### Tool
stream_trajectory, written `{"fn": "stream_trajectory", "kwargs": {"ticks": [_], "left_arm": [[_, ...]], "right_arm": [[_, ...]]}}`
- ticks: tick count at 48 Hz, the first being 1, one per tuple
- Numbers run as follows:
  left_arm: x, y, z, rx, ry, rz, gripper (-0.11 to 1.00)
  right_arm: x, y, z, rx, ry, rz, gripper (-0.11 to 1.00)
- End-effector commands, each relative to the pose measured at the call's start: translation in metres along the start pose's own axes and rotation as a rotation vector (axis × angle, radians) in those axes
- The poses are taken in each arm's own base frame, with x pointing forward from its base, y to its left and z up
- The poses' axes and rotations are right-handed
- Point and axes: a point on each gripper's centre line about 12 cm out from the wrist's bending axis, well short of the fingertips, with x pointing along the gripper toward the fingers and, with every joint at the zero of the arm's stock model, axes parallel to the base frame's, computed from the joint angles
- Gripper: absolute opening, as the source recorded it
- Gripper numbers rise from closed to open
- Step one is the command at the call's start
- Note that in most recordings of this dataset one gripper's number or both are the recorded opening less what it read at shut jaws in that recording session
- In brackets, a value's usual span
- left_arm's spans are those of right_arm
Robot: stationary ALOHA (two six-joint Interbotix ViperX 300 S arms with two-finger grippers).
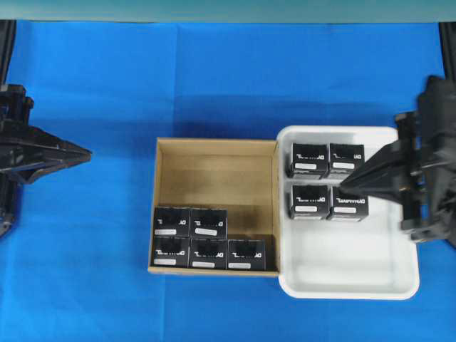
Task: Pick the box from inside the cardboard box.
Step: 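Swing the right gripper over the cardboard box toward the upper packages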
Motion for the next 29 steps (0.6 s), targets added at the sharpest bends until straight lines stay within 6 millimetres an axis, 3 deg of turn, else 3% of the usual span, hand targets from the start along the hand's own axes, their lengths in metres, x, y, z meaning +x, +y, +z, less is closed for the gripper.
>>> {"fn": "stream_trajectory", "kwargs": {"ticks": [1, 18, 29], "left_arm": [[0.004, 0.0, 0.011, 0.0, -0.02, -0.002, -0.02], [0.005, -0.001, 0.006, -0.002, 0.015, -0.003, -0.02], [0.003, 0.001, 0.003, -0.002, 0.057, 0.002, -0.02]], "right_arm": [[0.013, 0.006, 0.013, -0.003, 0.055, -0.002, 0.05], [0.09, 0.004, 0.038, 0.003, 0.48, -0.102, 0.05], [0.136, 0.002, 0.052, -0.05, 0.641, -0.11, 0.07]]}}
